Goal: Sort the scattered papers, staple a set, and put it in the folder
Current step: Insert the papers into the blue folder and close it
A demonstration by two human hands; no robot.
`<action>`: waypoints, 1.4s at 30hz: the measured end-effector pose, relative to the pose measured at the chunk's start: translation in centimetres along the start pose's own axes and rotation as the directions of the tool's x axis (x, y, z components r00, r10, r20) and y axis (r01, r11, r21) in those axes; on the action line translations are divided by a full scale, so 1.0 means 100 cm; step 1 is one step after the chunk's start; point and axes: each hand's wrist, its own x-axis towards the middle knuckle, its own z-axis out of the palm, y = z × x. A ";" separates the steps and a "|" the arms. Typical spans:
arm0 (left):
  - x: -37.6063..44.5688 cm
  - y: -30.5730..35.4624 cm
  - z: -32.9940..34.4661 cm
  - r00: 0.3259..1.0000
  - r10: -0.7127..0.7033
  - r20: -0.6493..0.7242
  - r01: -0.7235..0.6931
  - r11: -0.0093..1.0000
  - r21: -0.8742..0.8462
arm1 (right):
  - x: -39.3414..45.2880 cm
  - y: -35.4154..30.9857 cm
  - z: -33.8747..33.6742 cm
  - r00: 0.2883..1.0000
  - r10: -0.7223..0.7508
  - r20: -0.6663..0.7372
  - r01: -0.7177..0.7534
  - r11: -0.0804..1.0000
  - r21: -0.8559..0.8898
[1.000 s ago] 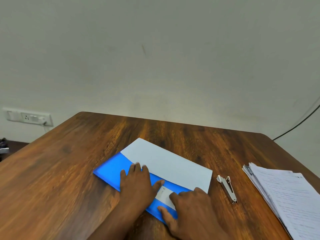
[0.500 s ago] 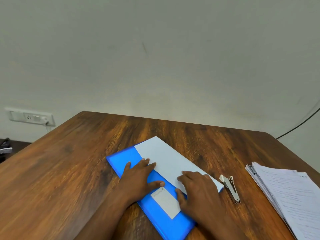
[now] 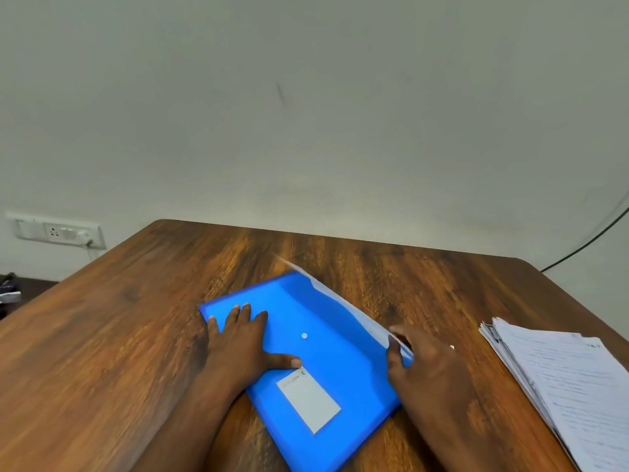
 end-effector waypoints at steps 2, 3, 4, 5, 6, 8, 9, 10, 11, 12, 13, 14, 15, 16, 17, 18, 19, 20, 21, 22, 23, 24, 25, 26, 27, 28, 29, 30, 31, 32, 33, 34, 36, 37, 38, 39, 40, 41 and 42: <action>-0.001 0.000 -0.004 0.999 0.001 -0.042 -0.003 0.999 -0.039 | 0.001 0.003 0.003 0.994 0.095 -0.048 -0.090 0.991 0.103; -0.002 0.000 -0.005 0.996 0.002 -0.089 -0.005 0.999 -0.040 | 0.002 0.002 0.004 0.986 0.151 -0.064 -0.140 0.978 0.152; -0.002 0.001 -0.005 0.988 0.002 -0.157 -0.005 1.000 -0.019 | 0.002 0.000 0.003 0.976 0.203 -0.075 -0.186 0.963 0.196; -0.002 0.001 -0.005 0.972 0.007 -0.236 -0.003 1.000 0.014 | 0.003 -0.003 0.001 0.967 0.247 -0.070 -0.224 0.945 0.239; -0.002 0.003 -0.004 0.951 0.013 -0.310 0.000 0.999 0.043 | 0.004 -0.006 0.000 0.956 0.289 -0.050 -0.264 0.922 0.283; -0.004 0.008 -0.003 0.922 0.001 -0.388 0.024 0.998 0.059 | 0.006 -0.006 0.000 0.926 0.378 0.017 -0.359 0.862 0.359; -0.006 0.012 -0.003 0.918 -0.022 -0.395 0.050 0.997 0.062 | 0.007 -0.005 0.002 0.913 0.406 0.038 -0.387 0.834 0.394; -0.008 0.015 -0.004 0.920 -0.043 -0.390 0.080 0.994 0.077 | 0.008 -0.004 0.003 0.903 0.427 0.044 -0.403 0.810 0.425; -0.010 0.018 -0.003 0.926 -0.062 -0.371 0.107 0.989 0.103 | 0.008 -0.004 0.003 0.896 0.442 0.042 -0.410 0.790 0.456; -0.010 0.021 -0.002 0.933 -0.081 -0.350 0.130 0.984 0.119 | 0.009 -0.003 0.001 0.890 0.455 0.037 -0.415 0.774 0.479; -0.011 0.023 0.000 0.939 -0.098 -0.330 0.146 0.982 0.124 | 0.010 -0.002 -0.002 0.885 0.464 0.029 -0.418 0.768 0.485; -0.010 0.025 0.003 0.944 -0.113 -0.309 0.157 0.980 0.121 | 0.011 0.000 -0.006 0.880 0.475 0.022 -0.428 0.772 0.470; -0.010 0.025 0.005 0.949 -0.128 -0.287 0.166 0.980 0.112 | 0.013 0.003 -0.008 0.876 0.482 0.022 -0.440 0.780 0.445; -0.010 0.024 0.008 0.957 -0.139 -0.254 0.170 0.980 0.107 | 0.014 0.006 -0.010 0.873 0.487 0.030 -0.452 0.784 0.426; -0.010 0.023 0.010 0.965 -0.145 -0.217 0.171 0.979 0.108 | 0.014 0.009 -0.012 0.873 0.487 0.041 -0.459 0.789 0.407; -0.009 0.021 0.010 0.972 -0.149 -0.182 0.171 0.979 0.110 | 0.015 0.011 -0.013 0.876 0.480 0.048 -0.458 0.797 0.393; -0.009 0.018 0.010 0.977 -0.149 -0.154 0.167 0.980 0.111 | 0.015 0.014 -0.013 0.881 0.469 0.059 -0.456 0.810 0.369; -0.008 0.015 0.008 0.981 -0.141 -0.133 0.156 0.982 0.109 | 0.014 0.015 -0.012 0.892 0.447 0.066 -0.443 0.837 0.321; -0.007 0.011 0.007 0.984 -0.132 -0.116 0.144 0.984 0.103 | 0.013 0.017 -0.010 0.908 0.412 0.073 -0.417 0.875 0.246; -0.005 0.007 0.005 0.987 -0.122 -0.106 0.132 0.987 0.092 | 0.012 0.019 -0.008 0.925 0.373 0.076 -0.381 0.910 0.165; -0.004 0.003 0.004 0.988 -0.117 -0.096 0.124 0.990 0.073 | 0.011 0.019 -0.007 0.939 0.337 0.075 -0.343 0.935 0.095; -0.003 0.000 0.003 0.990 -0.115 -0.080 0.119 0.992 0.050 | 0.010 0.018 -0.006 0.948 0.307 0.081 -0.310 0.950 0.030; -0.003 -0.003 0.001 0.991 -0.116 -0.064 0.118 0.993 0.022 | 0.009 0.018 -0.003 0.957 0.273 0.100 -0.271 0.962 -0.029; -0.003 -0.007 0.000 0.992 -0.116 -0.050 0.116 0.993 -0.007 | 0.008 0.016 -0.001 0.964 0.229 0.132 -0.220 0.972 -0.081; -0.002 -0.011 -0.001 0.993 -0.111 -0.039 0.110 0.993 -0.029 | 0.006 0.014 0.001 0.967 0.187 0.173 -0.170 0.979 -0.112; -0.002 -0.015 -0.002 0.994 -0.104 -0.026 0.102 0.993 -0.054 | 0.004 0.013 0.004 0.969 0.141 0.205 -0.118 0.986 -0.120; 0.000 -0.019 -0.001 0.996 -0.087 -0.018 0.085 0.993 -0.086 | 0.003 0.013 0.007 0.971 0.087 0.221 -0.062 0.991 -0.115; 0.002 -0.022 0.000 0.998 -0.066 -0.020 0.063 0.991 -0.116 | 0.001 0.013 0.011 0.973 0.024 0.231 0.000 0.995 -0.102; 0.002 -0.023 0.001 0.999 -0.038 -0.036 0.033 0.991 -0.131 | -0.001 0.011 0.013 0.969 -0.044 0.245 0.070 0.992 -0.101; 0.002 -0.021 0.002 0.998 -0.002 -0.070 -0.007 0.991 -0.132 | -0.002 0.010 0.014 0.957 -0.104 0.269 0.138 0.984 -0.110; 0.002 -0.017 0.004 0.993 0.039 -0.109 -0.052 0.991 -0.120 | -0.002 0.007 0.014 0.939 -0.136 0.317 0.180 0.977 -0.113; 0.000 -0.011 0.006 0.987 0.083 -0.137 -0.098 0.989 -0.109 | -0.003 0.005 0.016 0.918 -0.154 0.366 0.203 0.974 -0.098; -0.005 0.008 0.010 0.974 0.161 -0.159 -0.176 0.980 -0.088 | -0.004 0.003 0.020 0.872 -0.159 0.463 0.218 0.973 -0.075; -0.008 0.019 0.013 0.969 0.194 -0.152 -0.205 0.977 -0.059 | -0.004 0.003 0.022 0.848 -0.154 0.508 0.222 0.972 -0.075; -0.011 0.030 0.017 0.966 0.220 -0.136 -0.225 0.974 -0.022 | -0.005 0.003 0.024 0.824 -0.140 0.549 0.214 0.974 -0.072; -0.013 0.041 0.021 0.963 0.245 -0.113 -0.245 0.969 0.014 | -0.006 0.003 0.025 0.804 -0.117 0.583 0.196 0.978 -0.073; -0.014 0.050 0.025 0.960 0.265 -0.086 -0.263 0.964 0.037 | -0.006 0.004 0.026 0.788 -0.093 0.608 0.172 0.982 -0.072; -0.017 0.056 0.029 0.958 0.280 -0.061 -0.278 0.960 0.047 | -0.007 0.004 0.026 0.780 -0.076 0.621 0.145 0.988 -0.061; -0.017 0.062 0.032 0.955 0.294 -0.044 -0.293 0.955 0.041 | -0.008 0.006 0.026 0.776 -0.064 0.627 0.122 0.991 -0.049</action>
